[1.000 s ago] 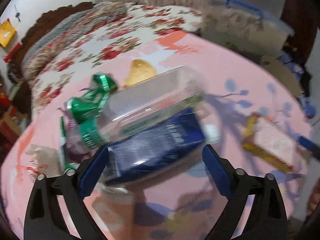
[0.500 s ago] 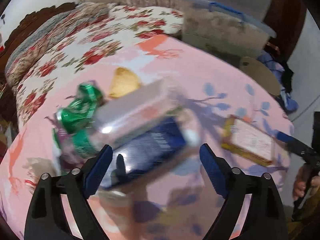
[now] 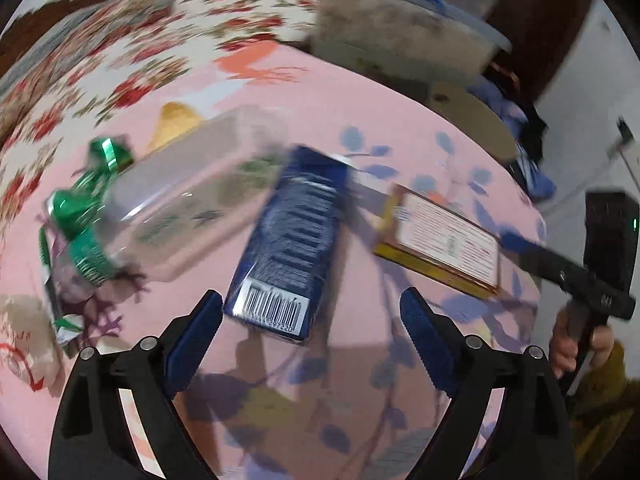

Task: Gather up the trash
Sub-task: 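Grasp the blue milk carton with the left tool while the right holds the box, then carry carton and box to the tan bin and release both, then move both tools back toward the table, then grasp the crumpled white-red bag with the left tool while the right grasps the clear bottle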

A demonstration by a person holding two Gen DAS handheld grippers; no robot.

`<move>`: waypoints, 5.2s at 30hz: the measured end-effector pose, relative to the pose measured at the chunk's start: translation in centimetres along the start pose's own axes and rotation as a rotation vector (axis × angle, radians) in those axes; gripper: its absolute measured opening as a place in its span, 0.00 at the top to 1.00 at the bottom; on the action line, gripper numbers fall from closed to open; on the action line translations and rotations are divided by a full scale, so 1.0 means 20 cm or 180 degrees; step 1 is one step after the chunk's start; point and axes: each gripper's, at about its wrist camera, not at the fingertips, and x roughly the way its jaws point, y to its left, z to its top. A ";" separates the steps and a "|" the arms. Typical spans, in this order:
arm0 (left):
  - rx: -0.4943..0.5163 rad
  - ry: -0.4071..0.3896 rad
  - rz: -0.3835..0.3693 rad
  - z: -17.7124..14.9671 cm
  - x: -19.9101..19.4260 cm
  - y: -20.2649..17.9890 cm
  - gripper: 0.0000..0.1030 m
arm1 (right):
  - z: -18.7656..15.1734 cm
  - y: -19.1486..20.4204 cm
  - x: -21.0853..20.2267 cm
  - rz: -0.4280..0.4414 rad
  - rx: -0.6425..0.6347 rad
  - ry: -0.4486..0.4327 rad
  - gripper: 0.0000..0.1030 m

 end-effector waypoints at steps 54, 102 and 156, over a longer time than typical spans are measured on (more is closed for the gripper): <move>0.0612 -0.0168 -0.0038 1.08 0.77 -1.22 0.35 | 0.45 -0.79 -0.38 -0.1640 0.0441 -0.1074 0.21; -0.2402 -0.0855 0.0757 -0.56 -0.43 1.17 0.29 | 0.55 1.16 1.27 -0.0488 -0.2104 0.1097 0.41; -0.1096 -0.0360 -0.0165 -0.31 -0.03 -0.04 0.49 | -0.22 0.33 0.07 -0.0601 -0.1164 0.0202 0.18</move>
